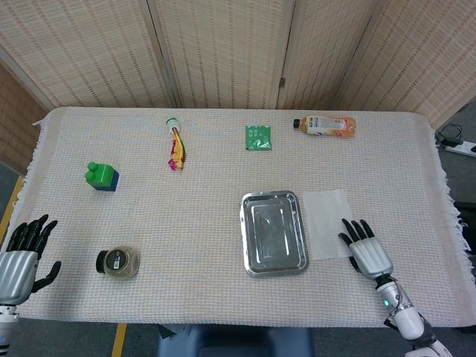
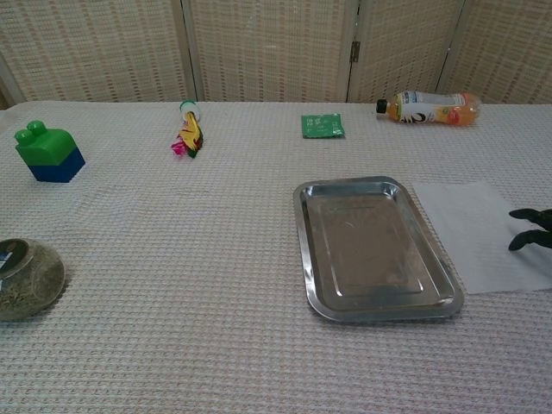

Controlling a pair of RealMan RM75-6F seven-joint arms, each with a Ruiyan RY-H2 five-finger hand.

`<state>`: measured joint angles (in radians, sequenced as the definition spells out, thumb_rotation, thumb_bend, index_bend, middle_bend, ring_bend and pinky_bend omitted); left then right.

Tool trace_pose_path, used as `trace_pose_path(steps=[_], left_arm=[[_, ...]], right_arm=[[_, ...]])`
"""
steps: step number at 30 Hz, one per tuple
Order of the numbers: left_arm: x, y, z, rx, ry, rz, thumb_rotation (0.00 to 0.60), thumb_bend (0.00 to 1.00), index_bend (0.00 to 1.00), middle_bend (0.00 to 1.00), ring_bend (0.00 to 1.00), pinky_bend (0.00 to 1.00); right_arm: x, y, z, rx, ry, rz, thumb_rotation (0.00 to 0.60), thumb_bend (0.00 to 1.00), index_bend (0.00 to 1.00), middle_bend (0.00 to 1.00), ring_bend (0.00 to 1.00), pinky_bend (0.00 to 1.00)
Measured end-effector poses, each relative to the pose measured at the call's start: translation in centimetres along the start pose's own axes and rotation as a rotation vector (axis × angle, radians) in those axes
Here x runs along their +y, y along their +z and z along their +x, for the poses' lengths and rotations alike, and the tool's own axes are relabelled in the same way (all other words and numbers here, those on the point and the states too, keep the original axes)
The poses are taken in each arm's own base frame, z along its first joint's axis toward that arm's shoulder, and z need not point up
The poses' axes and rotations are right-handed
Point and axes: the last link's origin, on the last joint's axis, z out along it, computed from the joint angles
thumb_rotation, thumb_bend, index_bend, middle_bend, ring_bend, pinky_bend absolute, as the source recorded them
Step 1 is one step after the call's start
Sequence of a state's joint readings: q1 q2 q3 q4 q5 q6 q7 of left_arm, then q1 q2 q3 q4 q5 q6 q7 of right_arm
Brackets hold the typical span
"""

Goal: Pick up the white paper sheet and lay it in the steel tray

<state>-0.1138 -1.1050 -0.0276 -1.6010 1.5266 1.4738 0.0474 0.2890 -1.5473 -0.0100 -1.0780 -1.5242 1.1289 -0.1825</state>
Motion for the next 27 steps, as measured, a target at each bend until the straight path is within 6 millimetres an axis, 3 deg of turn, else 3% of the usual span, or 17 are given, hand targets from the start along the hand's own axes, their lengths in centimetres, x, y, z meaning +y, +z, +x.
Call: trace_pose_path(steps=[10,15,27], left_arm=[[0.0,-0.1,0.2,0.008,-0.004,-0.002,0.600,0.44,0.00,0.00,0.00,0.00],[0.0,-0.1,0.1,0.007,-0.002,-0.005,0.600,0.44,0.00,0.00,0.00,0.00],[0.1,-0.1,0.1,0.012,-0.002,-0.009,0.600,0.44,0.00,0.00,0.00,0.00]], right_arm=[[-0.3,0.8,0.0,0.016,0.034,-0.018,0.600,0.45,0.51,0.01,0.00,0.00],[-0.4,0.9,0.4,0.071,0.067,-0.016,0.600,0.45,0.62,0.10,0.01,0.00],[-0.1,0.8,1.3,0.167,0.105,-0.024,0.600,0.45,0.70,0.16,0.04,0.00]])
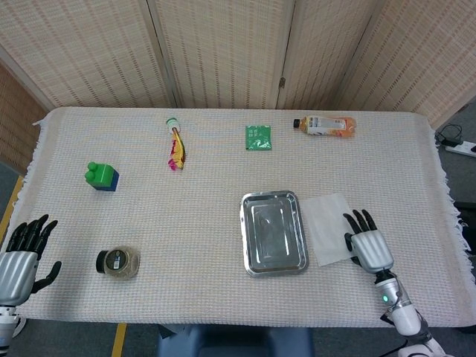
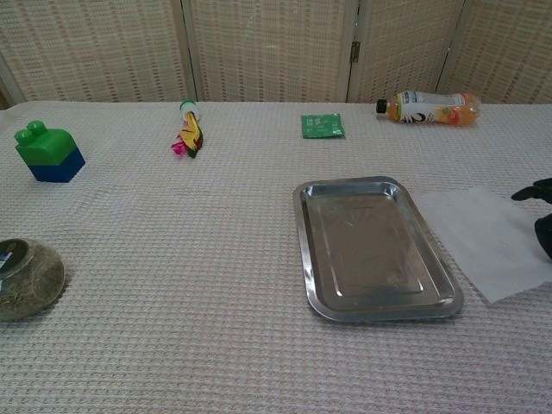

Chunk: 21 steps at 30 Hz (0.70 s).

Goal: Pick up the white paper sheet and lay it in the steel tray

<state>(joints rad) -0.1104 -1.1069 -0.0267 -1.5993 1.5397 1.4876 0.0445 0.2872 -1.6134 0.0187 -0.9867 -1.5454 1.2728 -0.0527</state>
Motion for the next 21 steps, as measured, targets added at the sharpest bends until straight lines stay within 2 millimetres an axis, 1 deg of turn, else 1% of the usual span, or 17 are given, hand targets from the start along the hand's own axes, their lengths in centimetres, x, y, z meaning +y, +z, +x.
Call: trace_pose_path(steps=[6,15,21], left_arm=[[0.0,0.0,0.0,0.002,0.000,-0.001,0.600,0.44,0.00,0.00,0.00,0.00],[0.1,-0.1,0.1,0.005,-0.005,-0.007,0.600,0.44,0.00,0.00,0.00,0.00],[0.2,-0.1,0.1,0.007,-0.011,-0.008,0.600,0.44,0.00,0.00,0.00,0.00]], right_arm=[[-0.1,0.2,1.3,0.079,0.027,-0.002,0.600,0.46,0.72,0.18,0.06,0.00],[0.1,0.6,4.1,0.260,0.090,-0.013,0.600,0.47,0.72,0.19,0.07,0.00],[-0.4,1.2,5.6,0.367,0.119,0.004,0.600,0.47,0.72,0.22,0.09,0.00]])
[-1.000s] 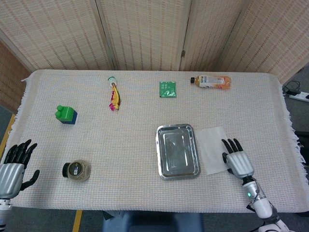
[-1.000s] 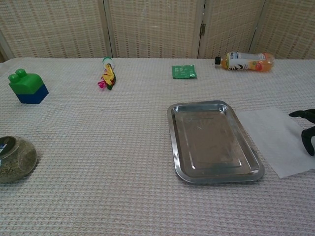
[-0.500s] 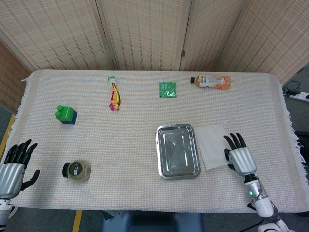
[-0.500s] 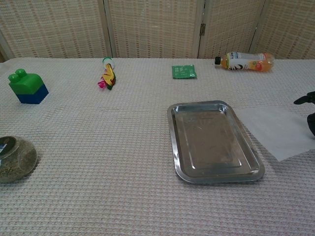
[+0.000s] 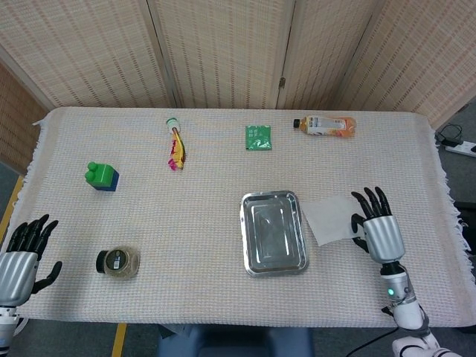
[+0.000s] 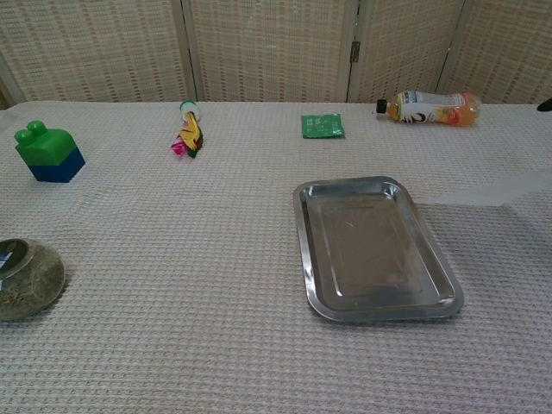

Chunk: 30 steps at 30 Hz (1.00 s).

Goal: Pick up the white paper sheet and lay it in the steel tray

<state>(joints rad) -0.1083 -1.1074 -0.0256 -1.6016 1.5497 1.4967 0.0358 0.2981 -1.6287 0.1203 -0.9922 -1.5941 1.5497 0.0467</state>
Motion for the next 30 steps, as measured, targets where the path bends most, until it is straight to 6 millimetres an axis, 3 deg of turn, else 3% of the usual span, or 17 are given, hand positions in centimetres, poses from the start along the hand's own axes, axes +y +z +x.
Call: trace_pose_path(steps=[13,18,24,30], left_arm=[[-0.1,0.0,0.3,0.002,-0.032,-0.002,0.600,0.44,0.00,0.00,0.00,0.00],[-0.4,0.0,0.6,0.006,-0.048,0.001,0.600,0.44,0.00,0.00,0.00,0.00],[-0.7,0.1,0.9,0.008,-0.057,0.010,0.600,0.44,0.00,0.00,0.00,0.00],[-0.7,0.1,0.8,0.002,-0.057,0.008,0.600,0.44,0.00,0.00,0.00,0.00]], right_arm=[[-4.7,4.7,4.1,0.278,0.095,0.110,0.600,0.47,0.72,0.22,0.08,0.00],[-6.7,6.3,4.7,0.325,0.108,0.153,0.600,0.47,0.72,0.22,0.08,0.00],[-7.7,6.5,3.2,0.286,0.109,0.181,0.600,0.47,0.72,0.22,0.08,0.00],[-7.5,4.8,-0.7,0.140,0.069,0.196,0.600,0.47,0.72,0.22,0.08,0.00]])
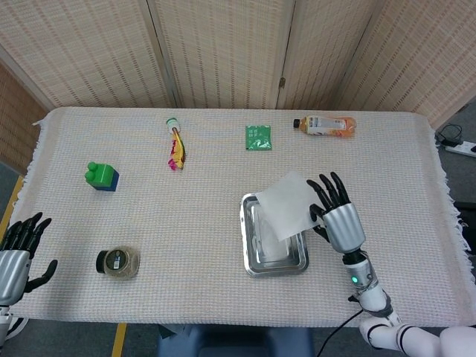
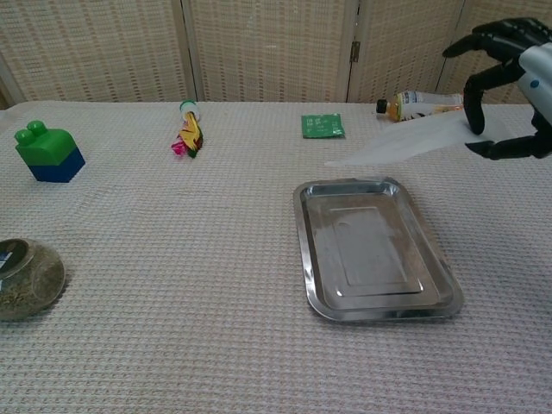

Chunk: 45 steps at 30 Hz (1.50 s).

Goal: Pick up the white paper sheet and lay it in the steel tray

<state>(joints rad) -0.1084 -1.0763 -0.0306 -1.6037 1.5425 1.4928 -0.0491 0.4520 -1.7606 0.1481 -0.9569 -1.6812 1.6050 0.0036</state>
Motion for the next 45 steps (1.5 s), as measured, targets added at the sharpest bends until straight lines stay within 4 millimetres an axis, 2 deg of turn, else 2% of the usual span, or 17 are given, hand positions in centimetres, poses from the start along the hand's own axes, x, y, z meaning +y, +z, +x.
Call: trace_pose_path(steps=[5,10,23,25,30,36,42,45], left_arm=[[0.0,0.0,-0.1,-0.005,0.001,-0.003,0.600,0.44,0.00,0.00,0.00,0.00],[0.0,0.0,0.0,-0.004,-0.001,-0.003,0.600,0.44,0.00,0.00,0.00,0.00],[0.1,-0.1,0.2,0.002,-0.021,-0.012,0.600,0.44,0.00,0.00,0.00,0.00],[0.1,-0.2,0.3,0.003,-0.022,-0.014,0.600,0.44,0.00,0.00,0.00,0.00],[0.3,-0.2,0.3,0.006,-0.027,-0.021,0.600,0.44,0.00,0.00,0.00,0.00],[0.3,-0.3,0.5,0.012,-0.038,-0.027,0.600,0.44,0.00,0.00,0.00,0.00],[0.3,-0.3,0.6,0.022,-0.049,-0.033,0.600,0.44,0.00,0.00,0.00,0.00],[0.3,-0.3,0.6,0.025,-0.051,-0.035,0.600,0.44,0.00,0.00,0.00,0.00]], right_arm=[[-0.1,-2.2,-3.5,-0.154,-0.014,-0.006,0.600,0.47,0.72,0.22,0.06,0.00],[-1.6,-3.8,-5.9,-0.247,-0.001,0.004,0.600,0.47,0.72,0.22,0.05,0.00],[-3.9,-5.3,-6.7,-0.294,0.001,-0.004,0.600,0.47,0.72,0.21,0.04,0.00],[-4.4,-5.5,-6.5,-0.302,0.018,-0.010,0.600,0.47,0.68,0.19,0.03,0.00],[-5.2,-5.5,-6.1,-0.329,0.057,-0.021,0.600,0.47,0.41,0.08,0.00,0.00],[-5.4,-5.2,-5.8,-0.369,0.027,-0.034,0.600,0.47,0.24,0.00,0.00,0.00],[-5.6,-4.9,-5.9,-0.434,-0.005,-0.035,0.600,0.47,0.02,0.00,0.00,0.00],[-5.8,-4.7,-5.7,-0.454,-0.004,-0.033,0.600,0.47,0.00,0.00,0.00,0.00]])
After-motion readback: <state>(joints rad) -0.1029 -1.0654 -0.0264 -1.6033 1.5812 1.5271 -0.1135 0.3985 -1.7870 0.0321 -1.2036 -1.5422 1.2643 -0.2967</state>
